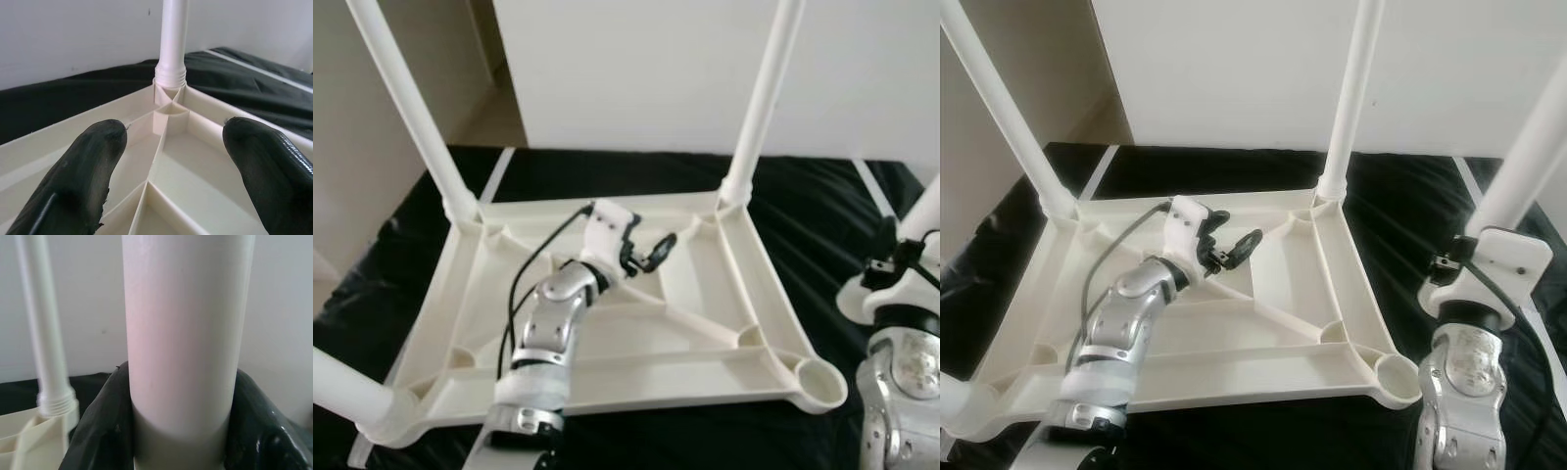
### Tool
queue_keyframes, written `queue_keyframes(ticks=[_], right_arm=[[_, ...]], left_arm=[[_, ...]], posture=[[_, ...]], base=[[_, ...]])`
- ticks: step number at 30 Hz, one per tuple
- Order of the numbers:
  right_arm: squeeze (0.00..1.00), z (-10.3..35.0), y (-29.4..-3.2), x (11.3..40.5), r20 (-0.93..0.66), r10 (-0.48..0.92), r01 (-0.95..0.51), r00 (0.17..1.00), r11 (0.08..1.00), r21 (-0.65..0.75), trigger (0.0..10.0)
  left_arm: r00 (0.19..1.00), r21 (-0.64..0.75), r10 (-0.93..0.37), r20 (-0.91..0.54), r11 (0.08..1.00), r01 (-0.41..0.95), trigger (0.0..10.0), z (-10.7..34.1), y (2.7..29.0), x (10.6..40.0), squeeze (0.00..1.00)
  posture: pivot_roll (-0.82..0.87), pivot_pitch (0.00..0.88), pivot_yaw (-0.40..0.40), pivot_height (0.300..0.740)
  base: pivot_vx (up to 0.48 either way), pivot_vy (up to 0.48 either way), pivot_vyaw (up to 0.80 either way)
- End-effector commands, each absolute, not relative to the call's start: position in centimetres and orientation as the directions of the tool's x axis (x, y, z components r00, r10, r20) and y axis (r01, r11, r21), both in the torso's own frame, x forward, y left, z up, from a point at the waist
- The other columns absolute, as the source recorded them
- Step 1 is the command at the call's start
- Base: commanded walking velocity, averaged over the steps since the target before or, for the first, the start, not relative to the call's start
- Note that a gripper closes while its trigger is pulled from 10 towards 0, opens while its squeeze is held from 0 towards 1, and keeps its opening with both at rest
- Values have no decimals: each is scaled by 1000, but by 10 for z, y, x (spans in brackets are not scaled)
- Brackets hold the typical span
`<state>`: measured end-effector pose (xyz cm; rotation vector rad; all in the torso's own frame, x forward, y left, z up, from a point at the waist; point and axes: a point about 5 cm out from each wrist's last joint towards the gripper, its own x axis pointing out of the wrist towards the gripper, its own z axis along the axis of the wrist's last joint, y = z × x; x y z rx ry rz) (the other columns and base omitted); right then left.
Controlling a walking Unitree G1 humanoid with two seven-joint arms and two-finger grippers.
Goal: Building children table
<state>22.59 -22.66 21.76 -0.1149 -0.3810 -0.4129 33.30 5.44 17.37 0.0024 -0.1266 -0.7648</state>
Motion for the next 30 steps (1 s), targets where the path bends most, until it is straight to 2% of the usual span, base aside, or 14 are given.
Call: queue_keyframes(ticks=[1,7,9,12,17,20,25,30], right_arm=[[0,222,-223,228,413,-331,375,848,927,-26,10000],[0,217,-217,234,406,-268,302,874,953,-21,10000],[0,213,-214,236,388,-251,278,887,961,-14,10000],[0,207,-210,235,359,-230,256,905,966,-28,10000],[0,201,-208,234,355,-201,229,913,973,-37,10000],[0,198,-207,232,352,-181,208,918,977,-42,10000],[0,194,-204,231,335,-154,174,930,984,-30,10000],[0,192,-200,228,324,-120,138,938,990,-32,10000]], left_arm=[[814,25,-565,138,823,567,10000,176,63,336,0],[832,39,-528,172,847,530,10000,179,69,333,0],[845,115,-476,242,879,462,10000,181,81,327,0],[854,47,-453,257,888,457,10000,179,88,322,0],[869,48,-401,289,913,405,10000,181,99,318,0],[909,12,-287,301,955,297,10000,180,121,317,0],[951,-38,-182,251,979,198,10000,172,137,318,0],[953,-43,-177,246,980,193,10000,171,139,313,0]], posture=[[-56,33,19,740],[-44,28,11,740],[-42,28,10,740],[-43,28,11,740],[-45,25,11,740],[-44,25,13,740],[-36,25,14,740],[-29,26,12,740]], base=[[0,0,0],[0,0,0],[0,0,0],[0,0,0],[0,0,0],[0,0,0],[0,0,0],[0,0,0]])
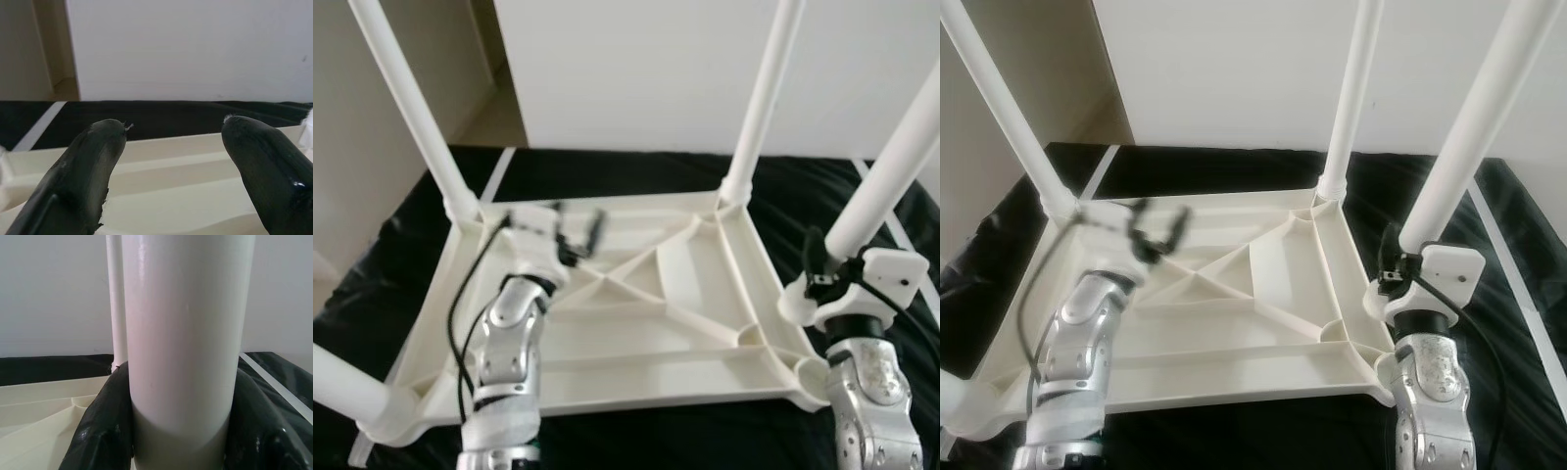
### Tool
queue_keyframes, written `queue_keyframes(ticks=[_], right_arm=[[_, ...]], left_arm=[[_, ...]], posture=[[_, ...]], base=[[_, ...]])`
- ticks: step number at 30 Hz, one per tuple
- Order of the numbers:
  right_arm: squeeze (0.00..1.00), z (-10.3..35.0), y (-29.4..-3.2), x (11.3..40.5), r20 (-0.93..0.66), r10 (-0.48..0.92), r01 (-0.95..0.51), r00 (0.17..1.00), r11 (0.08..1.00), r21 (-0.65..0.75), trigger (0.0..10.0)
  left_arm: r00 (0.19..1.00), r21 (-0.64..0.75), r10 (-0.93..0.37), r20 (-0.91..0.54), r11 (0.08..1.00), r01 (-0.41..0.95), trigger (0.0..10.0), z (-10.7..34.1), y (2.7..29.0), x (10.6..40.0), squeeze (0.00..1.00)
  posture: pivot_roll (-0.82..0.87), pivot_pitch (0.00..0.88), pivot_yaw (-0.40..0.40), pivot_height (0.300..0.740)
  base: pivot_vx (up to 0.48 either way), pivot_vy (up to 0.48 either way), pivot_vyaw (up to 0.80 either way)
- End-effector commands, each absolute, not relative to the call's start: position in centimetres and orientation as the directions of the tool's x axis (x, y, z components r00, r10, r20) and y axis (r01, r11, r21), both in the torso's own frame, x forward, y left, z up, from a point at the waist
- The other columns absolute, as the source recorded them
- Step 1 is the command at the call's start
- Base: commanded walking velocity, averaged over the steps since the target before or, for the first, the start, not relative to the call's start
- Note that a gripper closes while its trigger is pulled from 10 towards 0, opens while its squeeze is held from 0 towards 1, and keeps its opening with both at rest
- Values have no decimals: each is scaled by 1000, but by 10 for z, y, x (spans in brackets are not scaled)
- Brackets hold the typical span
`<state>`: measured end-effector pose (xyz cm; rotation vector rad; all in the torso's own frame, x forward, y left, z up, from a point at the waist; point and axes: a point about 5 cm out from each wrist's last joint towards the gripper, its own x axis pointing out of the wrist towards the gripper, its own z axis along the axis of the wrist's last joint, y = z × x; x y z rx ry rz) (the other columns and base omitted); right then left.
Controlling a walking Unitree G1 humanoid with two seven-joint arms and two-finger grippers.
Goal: Building children table
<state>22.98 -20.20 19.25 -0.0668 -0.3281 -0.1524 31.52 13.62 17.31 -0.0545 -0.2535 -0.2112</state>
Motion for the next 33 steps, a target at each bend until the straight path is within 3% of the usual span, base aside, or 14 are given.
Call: queue_keyframes(ticks=[1,13,33], right_arm=[[0,191,-198,227,321,-107,125,941,992,-35,10000],[0,209,-196,230,401,-99,121,911,992,-31,10000],[0,207,-203,231,394,-129,159,910,986,-43,10000]], left_arm=[[950,-45,-183,253,979,200,10000,172,137,310,0],[918,-9,-294,265,952,307,10000,177,127,305,0],[917,37,-332,221,942,332,10000,179,123,308,0]], posture=[[-25,27,8,740],[-20,37,7,740],[-24,24,7,740]], base=[[0,0,0],[0,0,0],[0,0,0]])
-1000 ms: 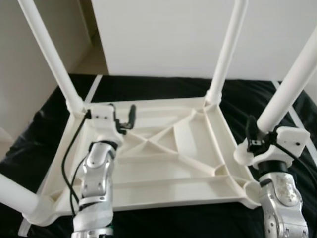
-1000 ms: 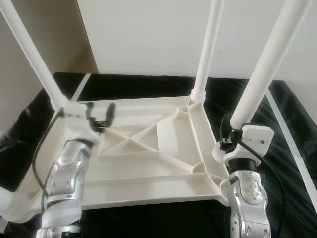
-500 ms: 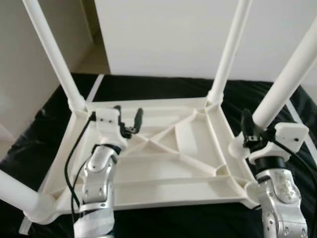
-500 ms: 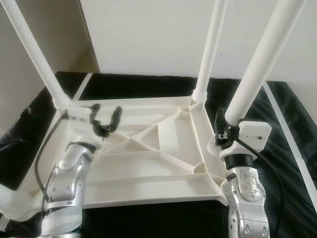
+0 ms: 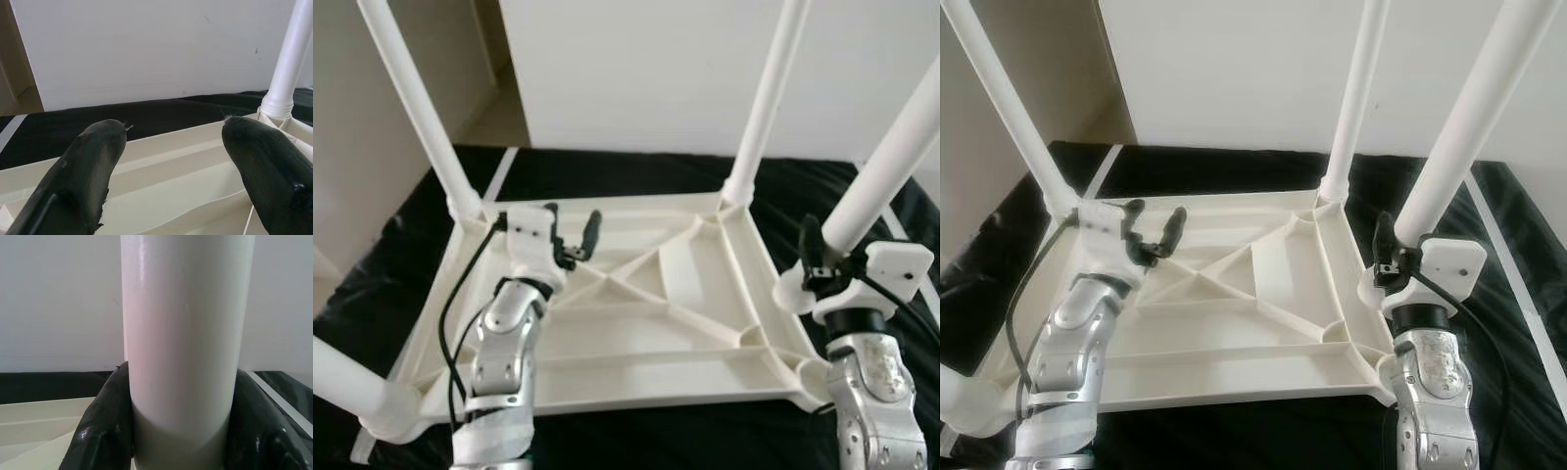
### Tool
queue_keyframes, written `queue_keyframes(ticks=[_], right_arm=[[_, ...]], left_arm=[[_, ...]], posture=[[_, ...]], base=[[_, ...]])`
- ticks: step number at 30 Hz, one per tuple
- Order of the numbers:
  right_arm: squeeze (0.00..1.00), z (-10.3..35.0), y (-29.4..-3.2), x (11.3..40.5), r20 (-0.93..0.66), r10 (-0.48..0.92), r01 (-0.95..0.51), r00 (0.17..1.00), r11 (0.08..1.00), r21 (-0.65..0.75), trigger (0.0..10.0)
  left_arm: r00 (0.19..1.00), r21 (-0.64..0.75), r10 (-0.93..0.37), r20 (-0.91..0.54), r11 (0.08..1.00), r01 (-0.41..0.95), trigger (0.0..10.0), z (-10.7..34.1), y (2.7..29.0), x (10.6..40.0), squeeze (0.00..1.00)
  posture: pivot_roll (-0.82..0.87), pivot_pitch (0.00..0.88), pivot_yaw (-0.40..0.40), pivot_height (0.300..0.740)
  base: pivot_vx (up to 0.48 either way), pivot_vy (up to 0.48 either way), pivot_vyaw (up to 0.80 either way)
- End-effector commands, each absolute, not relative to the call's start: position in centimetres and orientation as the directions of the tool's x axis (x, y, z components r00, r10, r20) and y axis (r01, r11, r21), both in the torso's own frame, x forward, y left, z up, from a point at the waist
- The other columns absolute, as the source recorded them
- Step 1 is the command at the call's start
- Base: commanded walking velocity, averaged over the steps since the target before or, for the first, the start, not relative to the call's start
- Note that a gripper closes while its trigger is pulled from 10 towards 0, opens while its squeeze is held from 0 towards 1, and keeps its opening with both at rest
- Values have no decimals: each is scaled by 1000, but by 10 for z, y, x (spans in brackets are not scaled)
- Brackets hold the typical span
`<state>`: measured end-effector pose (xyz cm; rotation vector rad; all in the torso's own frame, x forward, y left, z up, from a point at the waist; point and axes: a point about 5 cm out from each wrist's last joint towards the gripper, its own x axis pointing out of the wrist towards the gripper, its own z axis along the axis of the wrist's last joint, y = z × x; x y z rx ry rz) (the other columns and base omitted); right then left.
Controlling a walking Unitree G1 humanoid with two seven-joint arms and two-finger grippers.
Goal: Building children table
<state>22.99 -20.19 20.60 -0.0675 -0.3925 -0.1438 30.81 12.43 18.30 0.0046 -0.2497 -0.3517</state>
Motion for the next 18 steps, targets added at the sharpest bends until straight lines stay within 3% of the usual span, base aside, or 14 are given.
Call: queue_keyframes(ticks=[1,7,18], right_arm=[[0,207,-204,231,394,-131,161,910,986,-45,10000],[0,206,-206,230,393,-141,174,909,984,-49,10000],[0,206,-209,230,391,-152,188,908,981,-55,10000]], left_arm=[[917,37,-333,218,942,333,10000,179,123,308,0],[918,44,-337,209,941,336,10000,178,124,309,0],[920,44,-337,201,941,336,10000,178,125,311,0]], posture=[[-23,25,6,740],[-24,22,8,740],[-27,23,11,740]], base=[[0,0,0],[0,-111,0],[0,-464,0]])
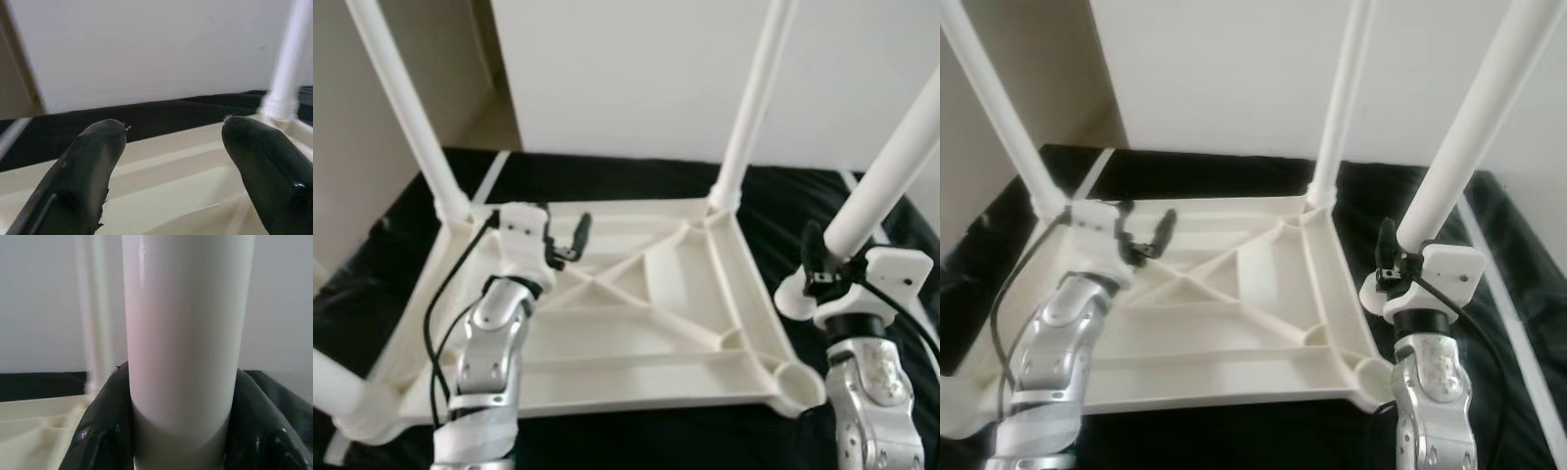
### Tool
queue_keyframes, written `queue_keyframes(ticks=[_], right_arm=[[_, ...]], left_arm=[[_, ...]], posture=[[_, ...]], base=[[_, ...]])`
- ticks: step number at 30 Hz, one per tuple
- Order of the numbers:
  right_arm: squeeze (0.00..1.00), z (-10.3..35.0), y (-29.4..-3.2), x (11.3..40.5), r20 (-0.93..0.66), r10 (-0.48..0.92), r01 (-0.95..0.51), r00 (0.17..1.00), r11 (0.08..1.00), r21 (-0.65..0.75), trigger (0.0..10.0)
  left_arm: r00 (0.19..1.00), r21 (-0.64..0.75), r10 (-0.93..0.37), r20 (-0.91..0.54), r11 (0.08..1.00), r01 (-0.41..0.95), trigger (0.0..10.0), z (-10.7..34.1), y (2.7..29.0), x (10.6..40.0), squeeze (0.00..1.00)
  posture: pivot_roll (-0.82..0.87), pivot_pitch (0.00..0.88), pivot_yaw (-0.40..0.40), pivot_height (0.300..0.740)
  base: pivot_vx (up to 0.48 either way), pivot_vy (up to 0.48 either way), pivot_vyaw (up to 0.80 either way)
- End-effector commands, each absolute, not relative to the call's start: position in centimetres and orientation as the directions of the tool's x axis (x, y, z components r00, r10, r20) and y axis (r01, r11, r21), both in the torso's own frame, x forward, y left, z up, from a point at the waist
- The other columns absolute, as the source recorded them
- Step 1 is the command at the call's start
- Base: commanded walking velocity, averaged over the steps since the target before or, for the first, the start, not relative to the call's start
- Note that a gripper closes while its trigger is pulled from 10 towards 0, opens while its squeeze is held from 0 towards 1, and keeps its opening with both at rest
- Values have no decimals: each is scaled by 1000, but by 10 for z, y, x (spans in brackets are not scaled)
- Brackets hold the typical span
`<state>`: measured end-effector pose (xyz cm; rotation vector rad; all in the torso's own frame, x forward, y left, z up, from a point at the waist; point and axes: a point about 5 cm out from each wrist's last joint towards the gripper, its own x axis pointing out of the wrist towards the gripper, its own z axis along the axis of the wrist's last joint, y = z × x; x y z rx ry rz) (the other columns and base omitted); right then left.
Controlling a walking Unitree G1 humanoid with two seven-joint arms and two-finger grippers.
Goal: Building children table
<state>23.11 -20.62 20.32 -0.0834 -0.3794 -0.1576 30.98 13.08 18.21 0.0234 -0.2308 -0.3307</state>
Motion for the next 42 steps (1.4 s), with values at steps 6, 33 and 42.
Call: queue_keyframes(ticks=[6,33,42], right_arm=[[0,206,-209,229,390,-153,190,908,980,-58,10000],[0,206,-208,228,381,-131,169,915,983,-66,10000],[0,205,-208,227,376,-124,162,918,984,-71,10000]], left_arm=[[930,-14,-302,208,950,312,10000,179,128,312,0],[929,-63,-337,156,935,349,10000,174,130,309,0],[934,-76,-325,146,938,338,10000,173,132,307,0]], posture=[[-31,27,10,740],[-25,48,1,740],[-22,54,-8,740]], base=[[0,-67,0],[0,0,0],[0,0,0]])
